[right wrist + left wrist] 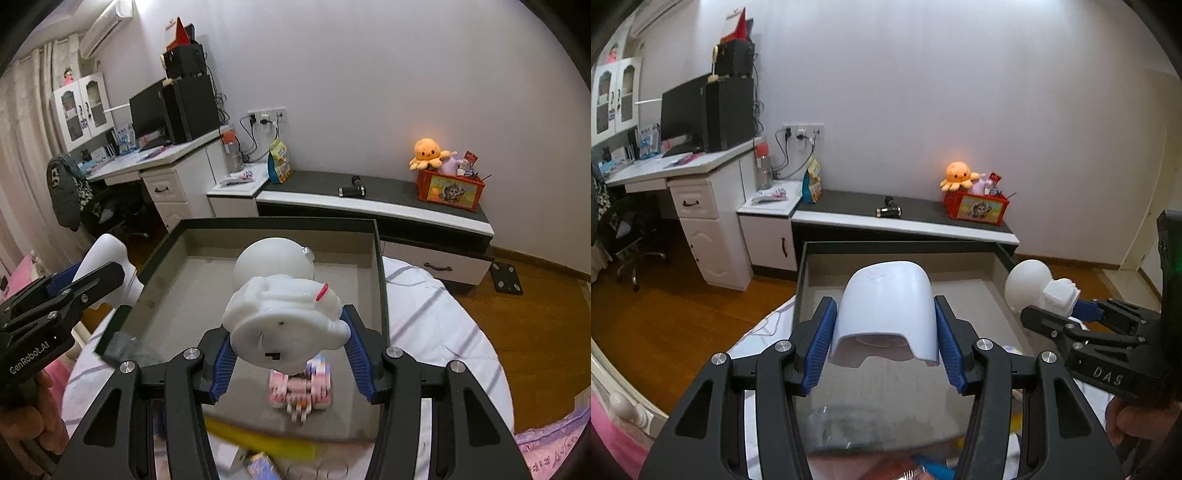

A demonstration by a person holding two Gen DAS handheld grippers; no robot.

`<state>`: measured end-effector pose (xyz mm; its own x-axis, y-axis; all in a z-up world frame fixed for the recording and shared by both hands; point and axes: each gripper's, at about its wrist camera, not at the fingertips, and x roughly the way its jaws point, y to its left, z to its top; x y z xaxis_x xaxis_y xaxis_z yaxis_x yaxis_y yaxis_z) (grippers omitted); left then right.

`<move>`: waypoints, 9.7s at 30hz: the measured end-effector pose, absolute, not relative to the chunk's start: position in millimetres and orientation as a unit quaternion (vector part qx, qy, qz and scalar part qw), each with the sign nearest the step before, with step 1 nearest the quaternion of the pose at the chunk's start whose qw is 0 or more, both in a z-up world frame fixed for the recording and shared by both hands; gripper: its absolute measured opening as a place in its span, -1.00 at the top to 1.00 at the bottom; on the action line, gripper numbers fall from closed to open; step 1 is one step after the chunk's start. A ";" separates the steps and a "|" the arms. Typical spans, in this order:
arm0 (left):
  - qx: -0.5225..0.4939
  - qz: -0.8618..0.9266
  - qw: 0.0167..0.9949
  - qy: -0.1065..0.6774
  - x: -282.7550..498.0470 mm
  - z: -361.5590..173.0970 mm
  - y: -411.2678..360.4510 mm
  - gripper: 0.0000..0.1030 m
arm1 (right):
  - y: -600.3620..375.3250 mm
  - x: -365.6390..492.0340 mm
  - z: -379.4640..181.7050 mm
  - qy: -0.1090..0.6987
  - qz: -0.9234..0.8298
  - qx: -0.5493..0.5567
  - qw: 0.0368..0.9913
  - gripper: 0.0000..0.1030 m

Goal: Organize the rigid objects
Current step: 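Place white lamp in box with left tool while right tool places plush toy, then withdraw both tools from the box back over the remaining toys, then grasp Hello Kitty figure with left tool while right tool grasps clear bottle, then place Hello Kitty figure in box with left tool while right tool places bottle, then withdraw both tools from the box back over the remaining items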

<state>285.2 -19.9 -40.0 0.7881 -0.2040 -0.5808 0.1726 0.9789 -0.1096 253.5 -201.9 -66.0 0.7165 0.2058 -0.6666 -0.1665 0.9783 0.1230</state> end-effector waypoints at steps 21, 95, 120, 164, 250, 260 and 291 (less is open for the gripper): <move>-0.007 -0.078 0.947 0.312 268.3 -41.4 -15.3 -0.99 | -211.8 251.4 -78.5 0.392 0.055 0.035 0.918 -0.66; -0.030 -0.031 0.954 0.296 39.3 -29.9 20.0 -1.00 | -204.0 18.3 -46.5 0.310 0.072 0.058 0.946 -0.67; 0.004 -0.012 0.914 0.405 124.6 -118.0 12.8 -1.00 | -189.2 80.7 -112.9 0.413 0.174 0.046 0.893 -0.67; -0.018 -0.088 0.924 0.372 117.1 -75.2 13.7 -0.17 | -184.9 84.8 -93.0 0.392 0.224 0.048 0.891 0.38; -0.043 -0.056 0.959 0.275 38.5 -10.8 9.8 -1.00 | -222.8 3.9 -14.6 0.248 0.022 0.059 0.967 -0.70; -0.039 -0.057 0.960 0.271 22.8 -8.4 7.8 -1.00 | -221.9 -12.2 -6.1 0.238 0.018 0.052 0.970 -0.70; -0.026 -0.070 0.937 0.341 56.0 -54.6 -9.2 -1.00 | -221.8 25.7 -43.1 0.306 0.028 0.042 0.951 -0.70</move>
<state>56.0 -9.2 -54.6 0.7572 -0.1483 -0.6362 0.1129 0.9889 -0.0962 25.7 -221.8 -43.1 0.8116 0.0792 -0.5788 -0.0283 0.9949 0.0964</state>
